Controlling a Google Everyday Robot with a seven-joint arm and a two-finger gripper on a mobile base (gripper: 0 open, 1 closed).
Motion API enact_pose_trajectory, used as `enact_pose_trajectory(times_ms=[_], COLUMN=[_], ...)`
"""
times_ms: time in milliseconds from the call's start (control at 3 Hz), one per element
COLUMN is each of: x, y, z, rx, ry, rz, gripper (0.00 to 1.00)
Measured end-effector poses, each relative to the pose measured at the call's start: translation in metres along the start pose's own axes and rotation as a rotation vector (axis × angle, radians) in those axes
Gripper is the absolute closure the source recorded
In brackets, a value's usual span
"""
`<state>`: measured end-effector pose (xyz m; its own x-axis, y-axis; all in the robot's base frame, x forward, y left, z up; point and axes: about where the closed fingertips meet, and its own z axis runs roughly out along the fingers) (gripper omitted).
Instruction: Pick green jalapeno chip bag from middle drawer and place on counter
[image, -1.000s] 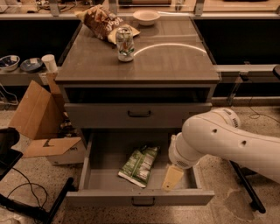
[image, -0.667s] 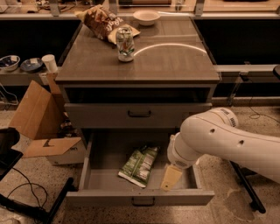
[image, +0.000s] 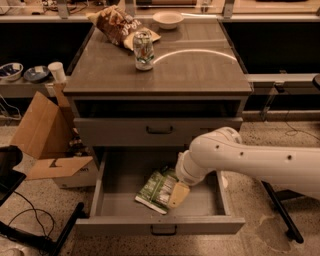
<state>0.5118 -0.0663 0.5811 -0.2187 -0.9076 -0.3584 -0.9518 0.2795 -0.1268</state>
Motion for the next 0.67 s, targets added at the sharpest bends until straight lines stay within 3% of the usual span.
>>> enact_pose_trajectory(times_ms=[333, 667], x=[-0.007, -0.003], y=[-0.018, -0.032], z=[0.046, 0.083], rx=[-0.014, -0.021], ry=[-0.040, -0.084], rz=[-0.009, 0.033], gripper=[0.00, 0.00])
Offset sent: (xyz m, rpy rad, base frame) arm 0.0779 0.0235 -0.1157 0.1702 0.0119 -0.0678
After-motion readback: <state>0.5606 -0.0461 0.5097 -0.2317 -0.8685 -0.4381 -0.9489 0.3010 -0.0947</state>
